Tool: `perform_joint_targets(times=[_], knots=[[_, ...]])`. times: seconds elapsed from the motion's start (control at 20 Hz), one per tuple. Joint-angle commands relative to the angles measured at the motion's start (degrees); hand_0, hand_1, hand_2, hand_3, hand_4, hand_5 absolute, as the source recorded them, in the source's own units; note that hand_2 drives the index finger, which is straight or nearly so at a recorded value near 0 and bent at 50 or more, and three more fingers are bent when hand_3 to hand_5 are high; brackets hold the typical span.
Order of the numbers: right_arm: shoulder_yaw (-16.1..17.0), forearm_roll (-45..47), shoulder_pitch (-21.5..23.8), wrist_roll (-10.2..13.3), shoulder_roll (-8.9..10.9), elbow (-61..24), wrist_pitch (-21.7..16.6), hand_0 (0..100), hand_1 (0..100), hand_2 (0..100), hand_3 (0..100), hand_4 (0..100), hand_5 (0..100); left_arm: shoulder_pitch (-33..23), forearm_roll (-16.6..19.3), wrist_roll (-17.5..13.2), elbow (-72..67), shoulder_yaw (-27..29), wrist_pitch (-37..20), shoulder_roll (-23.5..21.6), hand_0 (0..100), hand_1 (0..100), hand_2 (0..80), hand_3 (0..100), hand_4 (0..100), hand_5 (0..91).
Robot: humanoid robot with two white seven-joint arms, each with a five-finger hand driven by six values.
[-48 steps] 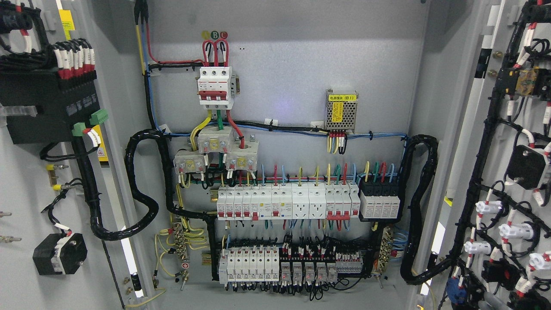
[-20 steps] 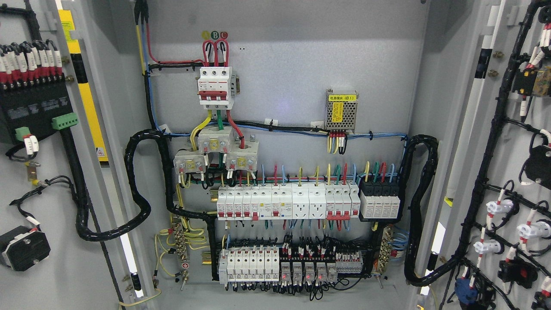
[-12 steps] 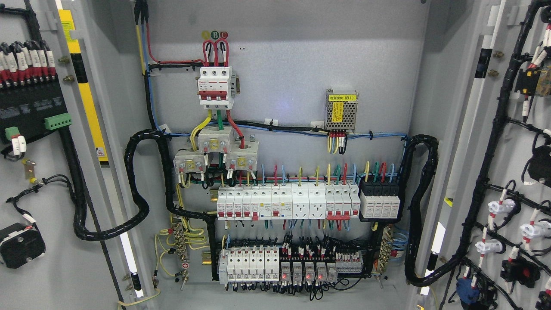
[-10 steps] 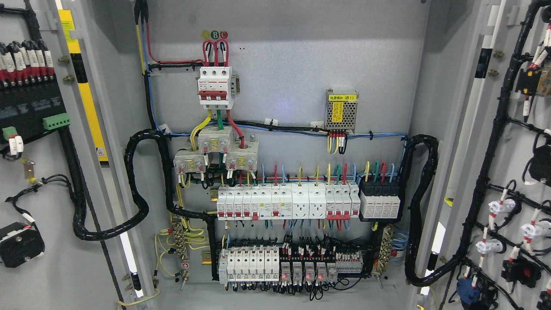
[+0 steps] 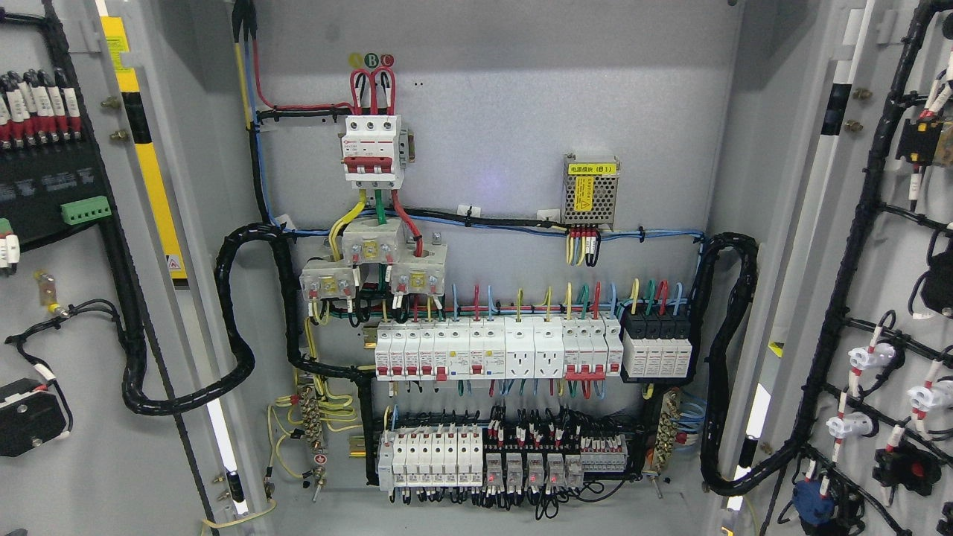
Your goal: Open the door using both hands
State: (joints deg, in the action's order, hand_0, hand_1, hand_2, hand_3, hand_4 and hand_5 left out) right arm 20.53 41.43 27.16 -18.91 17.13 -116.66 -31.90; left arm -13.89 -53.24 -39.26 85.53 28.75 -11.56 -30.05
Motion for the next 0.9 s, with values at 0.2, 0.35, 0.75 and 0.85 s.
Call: perform_joint_targets(times=[0.2, 0.35, 0.75, 0.85], knots=[[0.5, 0.3, 0.0, 0.3, 0.27, 0.4, -0.3, 0, 50, 4, 0, 0, 0, 0.9, 0.0, 0.2, -2.6, 0.2, 0.5, -1.2, 12, 56, 0.0, 0, 0, 0.0], [0.1, 0.3, 0.1, 0.2, 0.27, -0.8, -0.7, 0, 50, 4, 0, 0, 0, 1.2, 0.0, 0.2, -2.4, 0.2, 1.7, -1.1, 12, 56, 0.0, 0, 0, 0.0], [-3.6, 0.2, 0.0, 0.0, 1.5, -1.8, -1.0, 0, 50, 4, 0, 0, 0, 0.5, 0.2, 0.6, 2.3, -0.7, 1.6, -0.3, 12, 56, 0.0, 0, 0, 0.0], [-5.3, 0.1, -0.1, 0.0, 2.2, -1.8, -1.3, 0, 50, 4, 0, 0, 0, 0.4, 0.3, 0.6, 3.1, -0.8, 1.4, -0.2, 12, 56, 0.0, 0, 0, 0.0]])
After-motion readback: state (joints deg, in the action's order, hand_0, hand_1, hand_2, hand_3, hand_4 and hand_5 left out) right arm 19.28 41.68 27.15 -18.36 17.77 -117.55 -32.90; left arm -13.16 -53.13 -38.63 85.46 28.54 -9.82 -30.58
